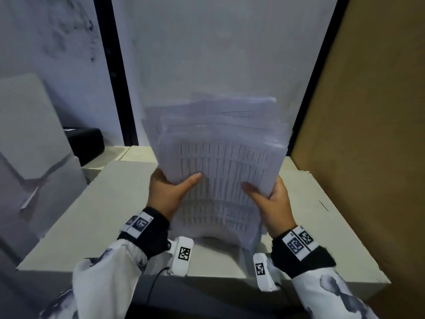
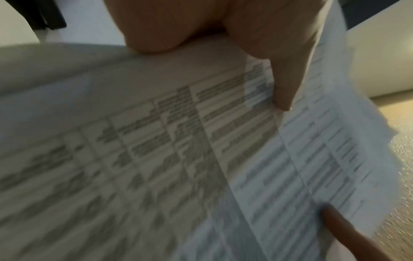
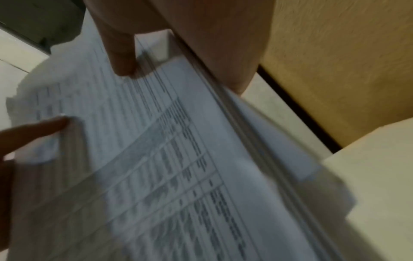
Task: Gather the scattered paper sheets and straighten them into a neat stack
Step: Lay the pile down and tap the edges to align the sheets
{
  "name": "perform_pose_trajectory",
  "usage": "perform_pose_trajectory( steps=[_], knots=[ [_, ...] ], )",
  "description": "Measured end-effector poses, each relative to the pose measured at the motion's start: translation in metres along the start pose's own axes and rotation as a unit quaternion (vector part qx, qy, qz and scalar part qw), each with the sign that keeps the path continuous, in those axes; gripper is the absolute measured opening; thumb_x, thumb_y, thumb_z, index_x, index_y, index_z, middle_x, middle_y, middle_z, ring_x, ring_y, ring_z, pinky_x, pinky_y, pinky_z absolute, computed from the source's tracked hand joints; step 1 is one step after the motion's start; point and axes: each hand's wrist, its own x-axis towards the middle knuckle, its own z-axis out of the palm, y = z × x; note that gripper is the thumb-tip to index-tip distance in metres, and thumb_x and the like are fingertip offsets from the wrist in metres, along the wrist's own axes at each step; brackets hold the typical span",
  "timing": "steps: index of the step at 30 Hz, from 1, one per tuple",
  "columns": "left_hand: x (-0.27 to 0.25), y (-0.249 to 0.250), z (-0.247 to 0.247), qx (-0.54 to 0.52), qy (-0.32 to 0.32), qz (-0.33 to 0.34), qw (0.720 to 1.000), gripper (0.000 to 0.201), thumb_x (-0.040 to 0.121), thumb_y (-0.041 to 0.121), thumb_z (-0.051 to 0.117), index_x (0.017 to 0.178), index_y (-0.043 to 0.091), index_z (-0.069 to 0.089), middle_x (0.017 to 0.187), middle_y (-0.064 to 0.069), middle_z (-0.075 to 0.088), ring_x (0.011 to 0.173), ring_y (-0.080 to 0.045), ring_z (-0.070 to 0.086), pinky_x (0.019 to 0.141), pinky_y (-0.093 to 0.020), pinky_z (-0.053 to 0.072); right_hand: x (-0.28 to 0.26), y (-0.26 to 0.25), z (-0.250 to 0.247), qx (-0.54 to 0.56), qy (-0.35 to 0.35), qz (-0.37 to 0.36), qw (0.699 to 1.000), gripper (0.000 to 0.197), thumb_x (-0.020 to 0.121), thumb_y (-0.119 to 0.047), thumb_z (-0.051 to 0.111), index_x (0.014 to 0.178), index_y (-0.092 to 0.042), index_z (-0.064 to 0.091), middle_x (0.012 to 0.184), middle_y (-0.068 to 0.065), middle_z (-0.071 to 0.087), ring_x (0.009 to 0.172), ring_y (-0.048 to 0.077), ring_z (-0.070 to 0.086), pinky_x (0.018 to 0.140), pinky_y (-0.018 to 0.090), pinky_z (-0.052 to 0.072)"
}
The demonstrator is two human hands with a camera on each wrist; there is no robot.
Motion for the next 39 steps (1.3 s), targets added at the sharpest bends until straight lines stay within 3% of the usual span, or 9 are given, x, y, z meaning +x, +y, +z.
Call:
perform_pose_trajectory(
  steps=[3,7,13,17,23,27,30,34,39],
  knots=[
    [0.005,0.008,-0.011,0.014,0.003,0.015,1.0,0.063,0.064,0.025,0.088,0.117,0.03,0.054,0.114,0.009,0.064,0.108,-0.008,0.063,0.084,-0.031,0.058,0.002,-0.002,-0.009,0.023,0.017,-0.013,1.0,0.043,0.084,-0.026,0.072,0.121,-0.027,0.051,0.123,0.007,0.068,0.111,0.022,0.069,0.082,0.032,0.062],
    [0.005,0.017,-0.01,0.016,-0.009,0.022,1.0,0.079,0.057,0.033,0.087,0.126,0.022,0.05,0.118,0.006,0.063,0.11,-0.011,0.062,0.088,-0.036,0.058,-0.001,0.0,-0.006,0.017,0.0,-0.024,1.0,0.043,0.094,-0.012,0.064,0.131,-0.024,0.044,0.121,0.0,0.064,0.105,0.006,0.069,0.077,0.023,0.06],
    [0.005,0.034,-0.001,0.013,-0.008,0.079,0.997,0.08,0.057,0.025,0.09,0.124,0.027,0.046,0.114,0.016,0.058,0.099,0.012,0.06,0.076,-0.015,0.057,0.005,-0.007,-0.002,0.015,0.019,-0.061,0.998,0.061,0.085,-0.027,0.076,0.135,-0.031,0.04,0.123,-0.014,0.062,0.112,0.001,0.065,0.087,0.025,0.06],
    [0.009,0.038,0.005,0.024,0.01,0.12,0.992,0.077,0.062,0.018,0.091,0.125,0.027,0.047,0.115,0.016,0.06,0.103,0.009,0.061,0.077,-0.011,0.054,0.008,-0.01,0.003,0.022,0.014,-0.072,0.997,0.052,0.094,-0.01,0.067,0.128,-0.039,0.041,0.122,-0.009,0.061,0.107,-0.002,0.066,0.082,0.023,0.06],
    [0.008,0.021,-0.007,0.04,0.008,0.073,0.996,0.072,0.074,0.018,0.085,0.132,0.024,0.042,0.121,0.011,0.06,0.113,-0.002,0.059,0.095,-0.032,0.055,0.009,0.001,-0.005,0.042,0.013,-0.052,0.998,0.046,0.095,-0.003,0.063,0.125,-0.033,0.049,0.124,-0.002,0.066,0.117,0.016,0.066,0.085,0.023,0.059],
    [0.005,0.018,-0.002,0.041,0.008,0.067,0.997,0.058,0.083,0.014,0.077,0.132,0.021,0.046,0.12,0.011,0.062,0.112,-0.003,0.06,0.099,-0.043,0.054,0.009,0.0,0.004,0.031,0.01,-0.03,0.999,0.036,0.091,-0.022,0.066,0.124,-0.032,0.054,0.119,-0.004,0.07,0.114,0.018,0.069,0.086,0.035,0.062],
    [0.021,0.035,0.001,0.045,0.013,0.105,0.993,0.057,0.086,0.013,0.075,0.132,0.023,0.043,0.121,0.009,0.06,0.114,-0.006,0.06,0.1,-0.039,0.054,0.015,-0.013,0.008,0.026,0.02,-0.058,0.998,0.033,0.099,-0.014,0.06,0.123,-0.035,0.053,0.124,-0.005,0.067,0.117,0.016,0.067,0.092,0.039,0.059],
    [0.026,0.04,-0.007,0.039,-0.007,0.151,0.988,0.058,0.085,0.024,0.075,0.131,0.025,0.04,0.127,0.004,0.059,0.118,-0.01,0.06,0.1,-0.035,0.052,0.013,-0.017,0.001,0.054,0.033,-0.071,0.995,0.037,0.1,-0.001,0.054,0.126,-0.026,0.048,0.123,-0.006,0.063,0.117,0.012,0.064,0.087,0.025,0.058],
    [0.011,0.028,-0.012,-0.031,0.021,0.163,0.986,0.023,0.106,0.023,0.04,0.126,0.033,0.047,0.12,0.012,0.06,0.112,0.003,0.058,0.092,-0.017,0.048,0.002,-0.004,0.003,0.025,0.024,-0.067,0.997,0.054,0.088,-0.01,0.069,0.135,-0.023,0.045,0.122,-0.009,0.065,0.114,0.005,0.065,0.088,0.025,0.058]
  ],
)
